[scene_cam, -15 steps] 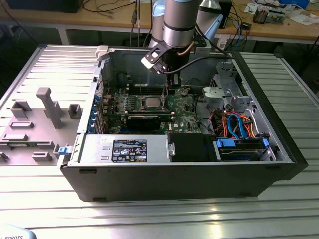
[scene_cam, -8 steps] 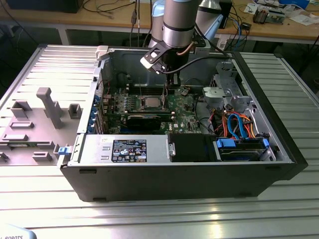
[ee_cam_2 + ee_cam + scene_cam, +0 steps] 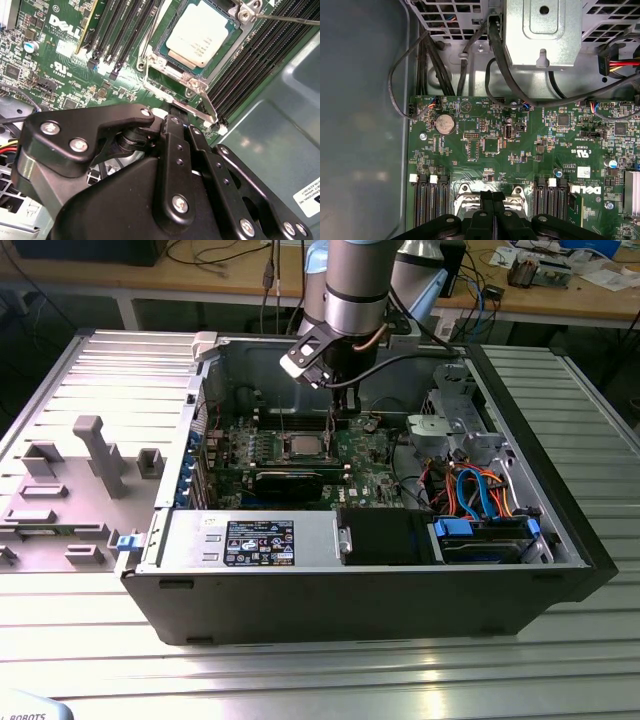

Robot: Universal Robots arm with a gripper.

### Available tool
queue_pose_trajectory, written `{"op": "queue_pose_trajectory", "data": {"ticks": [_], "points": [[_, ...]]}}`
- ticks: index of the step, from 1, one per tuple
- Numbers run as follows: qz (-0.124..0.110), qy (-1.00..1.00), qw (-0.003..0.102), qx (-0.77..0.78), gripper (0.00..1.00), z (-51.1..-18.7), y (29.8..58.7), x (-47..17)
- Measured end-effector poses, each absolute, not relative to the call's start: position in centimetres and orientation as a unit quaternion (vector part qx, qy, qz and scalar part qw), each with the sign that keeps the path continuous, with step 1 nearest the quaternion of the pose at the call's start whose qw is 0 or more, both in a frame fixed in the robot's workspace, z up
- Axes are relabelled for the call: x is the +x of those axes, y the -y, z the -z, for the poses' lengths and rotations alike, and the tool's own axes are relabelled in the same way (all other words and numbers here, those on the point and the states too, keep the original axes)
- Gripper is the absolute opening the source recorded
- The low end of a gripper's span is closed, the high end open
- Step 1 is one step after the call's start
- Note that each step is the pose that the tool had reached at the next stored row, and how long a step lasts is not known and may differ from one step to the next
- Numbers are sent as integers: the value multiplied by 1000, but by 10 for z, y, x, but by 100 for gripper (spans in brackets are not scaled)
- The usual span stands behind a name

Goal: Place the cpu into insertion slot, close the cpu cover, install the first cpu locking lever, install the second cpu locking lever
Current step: 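Close the cpu cover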

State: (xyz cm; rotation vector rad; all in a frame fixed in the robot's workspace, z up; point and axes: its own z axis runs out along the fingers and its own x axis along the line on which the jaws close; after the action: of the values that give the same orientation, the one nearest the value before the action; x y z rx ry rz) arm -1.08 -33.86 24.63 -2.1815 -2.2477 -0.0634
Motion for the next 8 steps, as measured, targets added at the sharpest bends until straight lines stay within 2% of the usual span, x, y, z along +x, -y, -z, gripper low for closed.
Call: {"op": "queue_pose_trajectory", "data": {"ticks": [8], "points": [[20, 717, 4, -696, 11, -246, 339, -13]]}}
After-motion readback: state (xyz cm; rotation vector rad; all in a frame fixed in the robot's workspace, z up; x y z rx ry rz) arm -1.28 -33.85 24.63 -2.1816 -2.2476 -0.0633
